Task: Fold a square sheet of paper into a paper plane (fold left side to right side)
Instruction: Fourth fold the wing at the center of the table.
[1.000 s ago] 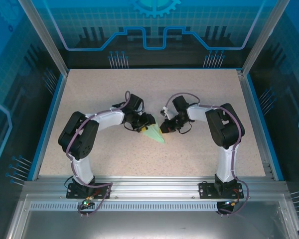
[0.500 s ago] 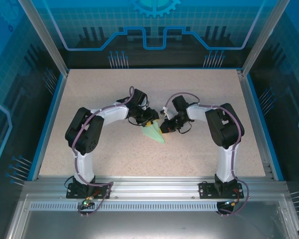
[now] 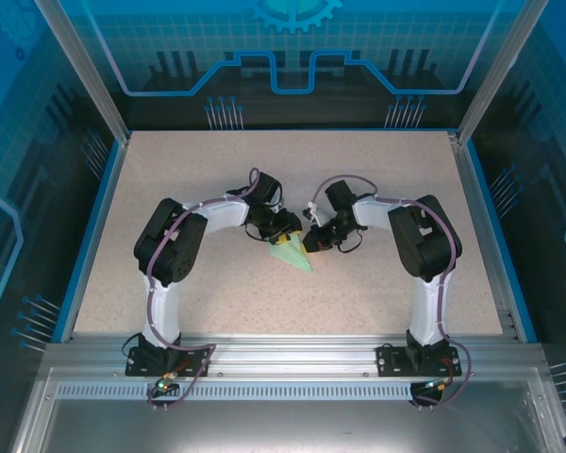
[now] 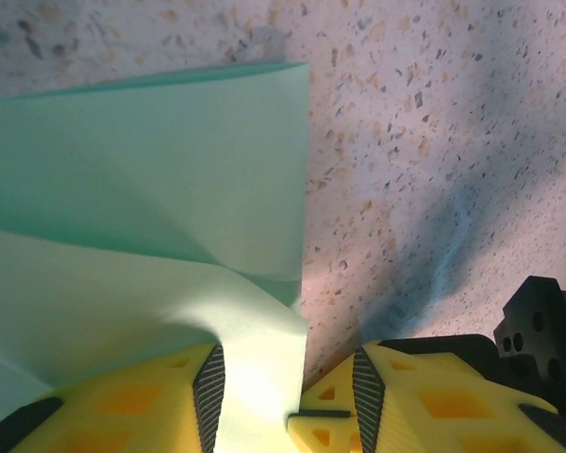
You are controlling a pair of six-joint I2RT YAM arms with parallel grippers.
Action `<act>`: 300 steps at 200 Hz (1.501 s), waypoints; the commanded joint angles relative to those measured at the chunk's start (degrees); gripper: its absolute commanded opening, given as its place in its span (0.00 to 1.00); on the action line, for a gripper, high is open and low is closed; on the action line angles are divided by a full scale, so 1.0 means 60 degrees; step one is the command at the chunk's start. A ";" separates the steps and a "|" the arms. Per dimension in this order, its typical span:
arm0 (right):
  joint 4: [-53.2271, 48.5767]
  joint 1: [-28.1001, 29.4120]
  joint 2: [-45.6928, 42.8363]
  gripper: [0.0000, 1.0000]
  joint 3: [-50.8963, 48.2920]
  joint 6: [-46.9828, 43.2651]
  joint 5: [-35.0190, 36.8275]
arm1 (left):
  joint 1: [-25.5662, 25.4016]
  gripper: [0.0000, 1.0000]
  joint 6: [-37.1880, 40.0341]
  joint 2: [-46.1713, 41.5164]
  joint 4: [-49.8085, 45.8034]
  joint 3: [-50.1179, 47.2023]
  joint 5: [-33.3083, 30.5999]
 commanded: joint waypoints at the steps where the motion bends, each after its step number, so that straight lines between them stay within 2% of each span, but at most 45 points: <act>1: -0.0316 0.0099 0.0279 0.06 0.0045 -0.0115 0.0507 | 0.0030 0.45 0.0189 0.0205 -0.0456 -0.0022 -0.0357; 65: -0.0449 -0.0281 -0.1240 0.21 -0.0298 0.0175 0.0462 | 0.0019 0.45 0.0145 0.0491 -0.0411 -0.0008 -0.0457; 79: -0.0562 -0.0290 -0.1632 0.21 -0.0457 0.0215 0.0423 | 0.0020 0.45 0.0110 0.0517 -0.0379 -0.0024 -0.0460; 106: -0.0315 -0.0043 -0.2036 0.21 -0.0921 0.0554 -0.0458 | 0.0019 0.45 0.0116 0.0527 -0.0359 -0.0055 -0.0453; 125: 0.0156 0.0323 -0.1972 0.20 -0.1192 0.0943 -0.0830 | 0.0026 0.45 0.0101 0.0515 -0.0316 -0.0095 -0.0461; 160: 0.0490 0.0732 -0.1454 0.20 -0.1227 0.1233 -0.0725 | 0.0021 0.45 0.0101 0.0494 -0.0313 -0.0132 -0.0442; 300: -0.0272 0.0783 -0.1056 0.21 -0.1616 0.0940 0.0019 | 0.0019 0.45 0.0108 0.0491 -0.0370 -0.0126 -0.0493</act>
